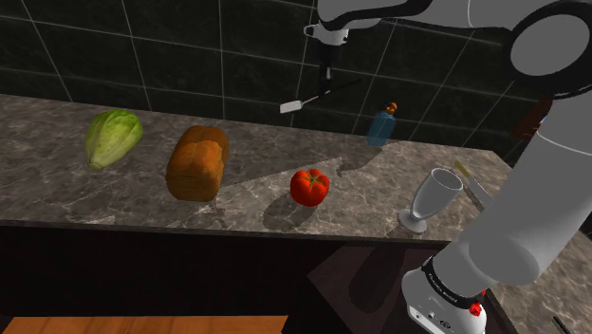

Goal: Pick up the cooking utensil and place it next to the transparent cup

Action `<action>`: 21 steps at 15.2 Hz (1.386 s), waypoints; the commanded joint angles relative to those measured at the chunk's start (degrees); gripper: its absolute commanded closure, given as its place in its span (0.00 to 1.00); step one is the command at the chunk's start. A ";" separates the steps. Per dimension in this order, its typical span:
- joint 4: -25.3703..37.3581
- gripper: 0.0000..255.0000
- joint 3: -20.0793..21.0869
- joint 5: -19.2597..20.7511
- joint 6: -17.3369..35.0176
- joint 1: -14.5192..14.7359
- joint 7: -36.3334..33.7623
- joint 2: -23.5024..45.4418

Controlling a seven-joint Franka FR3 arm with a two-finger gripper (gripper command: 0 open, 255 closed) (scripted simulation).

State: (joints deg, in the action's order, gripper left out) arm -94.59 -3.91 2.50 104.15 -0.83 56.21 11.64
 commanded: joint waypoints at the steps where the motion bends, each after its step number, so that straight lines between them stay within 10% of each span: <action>1: -5.38 1.00 -0.47 0.26 1.46 -0.58 0.99 -3.97; 21: -39.73 1.00 -10.72 7.80 5.29 -10.44 17.09 -36.08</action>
State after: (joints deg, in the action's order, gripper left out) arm -133.15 -14.26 9.75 109.77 -10.80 72.68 -22.83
